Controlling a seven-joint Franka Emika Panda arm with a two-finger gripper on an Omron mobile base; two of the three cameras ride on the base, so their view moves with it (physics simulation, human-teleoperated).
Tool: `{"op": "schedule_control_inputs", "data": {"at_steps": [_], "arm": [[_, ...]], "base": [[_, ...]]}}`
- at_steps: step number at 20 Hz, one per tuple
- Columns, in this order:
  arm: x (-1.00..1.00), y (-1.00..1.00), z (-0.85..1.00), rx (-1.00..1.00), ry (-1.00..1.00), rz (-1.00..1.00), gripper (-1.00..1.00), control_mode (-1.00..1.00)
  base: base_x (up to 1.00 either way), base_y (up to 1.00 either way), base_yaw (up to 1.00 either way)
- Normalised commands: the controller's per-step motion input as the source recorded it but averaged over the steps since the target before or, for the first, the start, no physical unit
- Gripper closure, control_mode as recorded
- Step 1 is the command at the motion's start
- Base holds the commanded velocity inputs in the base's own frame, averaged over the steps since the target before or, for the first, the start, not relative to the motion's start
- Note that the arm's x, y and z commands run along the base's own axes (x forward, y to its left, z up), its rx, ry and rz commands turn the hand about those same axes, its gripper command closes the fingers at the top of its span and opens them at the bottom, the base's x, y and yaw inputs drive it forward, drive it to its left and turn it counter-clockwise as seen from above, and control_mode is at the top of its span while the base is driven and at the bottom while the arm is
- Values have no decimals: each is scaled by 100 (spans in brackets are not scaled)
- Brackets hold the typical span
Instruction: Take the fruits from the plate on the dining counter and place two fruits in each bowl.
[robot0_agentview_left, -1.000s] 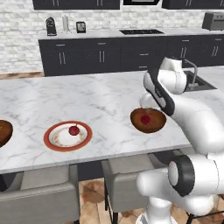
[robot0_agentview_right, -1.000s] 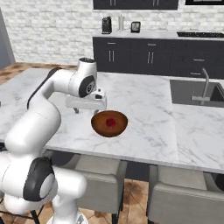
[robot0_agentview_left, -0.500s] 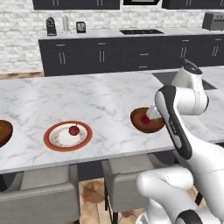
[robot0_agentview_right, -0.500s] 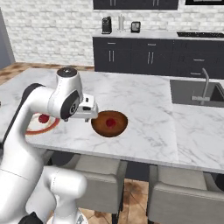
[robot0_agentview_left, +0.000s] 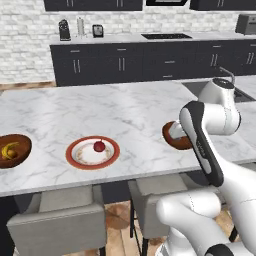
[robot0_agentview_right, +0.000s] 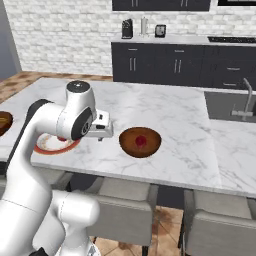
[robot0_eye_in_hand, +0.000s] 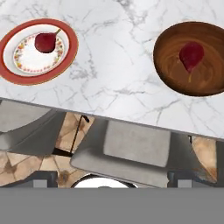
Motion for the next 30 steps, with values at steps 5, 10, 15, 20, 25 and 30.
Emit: {"op": "schedule_control_inputs", "data": {"at_steps": [5, 10, 15, 20, 25, 30], "arm": [[0, 0, 0, 0, 0, 0, -100, 100], [0, 0, 0, 0, 0, 0, -100, 100], [0, 0, 0, 0, 0, 0, -100, 100], [0, 0, 0, 0, 0, 0, -100, 100], [98, 0, -1, 0, 25, 4, -100, -100], [100, 7, -37, -2, 26, 1, -100, -100]], "base": [[1, 100, 11], [34, 79, 5], [42, 4, -2], [17, 0, 0], [0, 0, 0], [0, 0, 0]]}}
